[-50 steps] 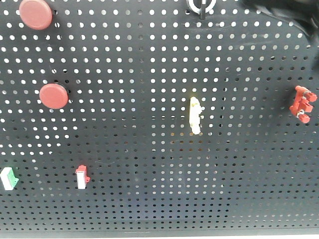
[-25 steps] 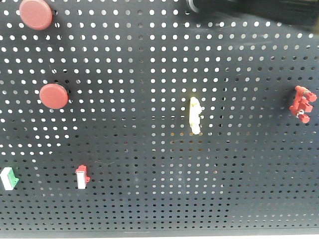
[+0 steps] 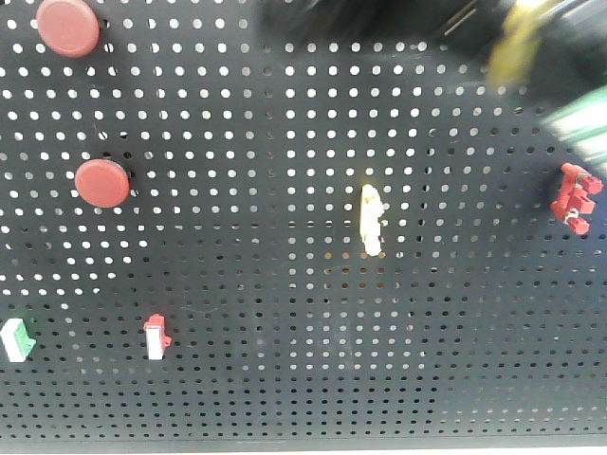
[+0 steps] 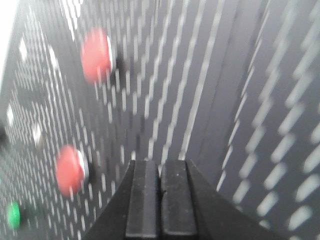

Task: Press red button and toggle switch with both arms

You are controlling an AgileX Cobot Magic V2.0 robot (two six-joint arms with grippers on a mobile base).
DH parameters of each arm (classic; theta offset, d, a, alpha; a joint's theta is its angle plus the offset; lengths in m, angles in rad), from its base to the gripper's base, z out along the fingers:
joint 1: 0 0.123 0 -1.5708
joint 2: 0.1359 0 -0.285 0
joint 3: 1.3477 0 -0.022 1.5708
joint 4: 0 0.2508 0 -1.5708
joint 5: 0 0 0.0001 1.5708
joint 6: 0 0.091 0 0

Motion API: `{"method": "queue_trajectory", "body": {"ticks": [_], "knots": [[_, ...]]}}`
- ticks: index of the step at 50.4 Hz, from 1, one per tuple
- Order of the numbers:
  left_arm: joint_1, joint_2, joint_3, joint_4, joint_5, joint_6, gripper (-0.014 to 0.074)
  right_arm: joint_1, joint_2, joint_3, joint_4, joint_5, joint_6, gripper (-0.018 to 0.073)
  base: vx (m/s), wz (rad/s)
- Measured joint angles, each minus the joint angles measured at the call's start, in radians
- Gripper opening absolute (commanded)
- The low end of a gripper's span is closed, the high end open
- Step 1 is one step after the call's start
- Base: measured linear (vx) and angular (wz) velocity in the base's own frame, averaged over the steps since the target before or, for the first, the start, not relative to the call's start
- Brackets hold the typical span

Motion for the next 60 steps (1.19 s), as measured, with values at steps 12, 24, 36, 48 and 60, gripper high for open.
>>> {"method": "queue_trajectory", "body": {"ticks": [12,24,36,48,60], "knots": [[0.000,0.000,0.000,0.000,0.000,0.000,0.0002,-0.009,-0.025,0.023,0.003,-0.087,0.075,-0.0003,0.00,0.00],[0.000,0.000,0.000,0.000,0.002,0.000,0.0002,-0.105,-0.165,0.298,0.003,-0.033,0.062,-0.0003,0.00,0.00],[0.000,0.000,0.000,0.000,0.007,0.000,0.0002,-0.109,-0.213,0.326,0.006,-0.004,0.051,0.0000,0.00,0.00],[0.000,0.000,0.000,0.000,0.035,0.000,0.0002,-0.109,-0.138,0.297,0.006,-0.054,0.017,0.0000,0.00,0.00],[0.000,0.000,0.000,0.000,0.046,0.000,0.0002,-0.109,-0.092,0.222,0.006,-0.021,0.011,0.0000,0.00,0.00]]}}
